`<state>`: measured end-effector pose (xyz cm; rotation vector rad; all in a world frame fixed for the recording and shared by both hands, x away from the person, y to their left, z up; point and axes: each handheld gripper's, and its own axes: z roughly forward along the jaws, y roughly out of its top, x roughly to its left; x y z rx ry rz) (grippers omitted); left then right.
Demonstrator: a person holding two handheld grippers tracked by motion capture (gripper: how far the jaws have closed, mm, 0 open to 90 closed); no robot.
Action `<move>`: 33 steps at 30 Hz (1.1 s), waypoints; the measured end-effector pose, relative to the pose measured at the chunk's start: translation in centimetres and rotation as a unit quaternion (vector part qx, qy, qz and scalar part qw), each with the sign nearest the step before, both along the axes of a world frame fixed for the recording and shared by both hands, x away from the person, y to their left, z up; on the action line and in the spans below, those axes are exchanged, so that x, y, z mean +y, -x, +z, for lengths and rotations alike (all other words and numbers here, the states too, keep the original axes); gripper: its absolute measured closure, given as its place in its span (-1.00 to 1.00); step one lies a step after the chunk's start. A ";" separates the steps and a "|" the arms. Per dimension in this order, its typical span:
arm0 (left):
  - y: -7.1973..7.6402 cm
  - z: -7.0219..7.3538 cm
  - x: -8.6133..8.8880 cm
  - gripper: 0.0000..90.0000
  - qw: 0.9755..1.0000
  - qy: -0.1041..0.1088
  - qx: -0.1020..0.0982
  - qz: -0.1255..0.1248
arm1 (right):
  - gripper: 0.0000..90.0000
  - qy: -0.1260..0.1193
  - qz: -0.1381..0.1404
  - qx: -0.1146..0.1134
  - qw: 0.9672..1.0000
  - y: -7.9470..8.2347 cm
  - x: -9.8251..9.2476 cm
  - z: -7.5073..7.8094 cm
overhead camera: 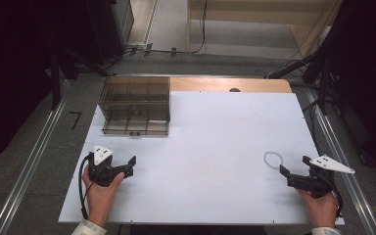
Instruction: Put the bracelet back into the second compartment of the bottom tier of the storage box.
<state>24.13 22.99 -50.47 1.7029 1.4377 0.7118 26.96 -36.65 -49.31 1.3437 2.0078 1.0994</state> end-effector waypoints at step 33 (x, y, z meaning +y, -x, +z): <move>-0.1 0.0 0.0 -0.89 1.000 0.001 -0.002 0.005 | 0.23 0.059 -0.013 0.027 0.998 -3.2 1.0 -1.3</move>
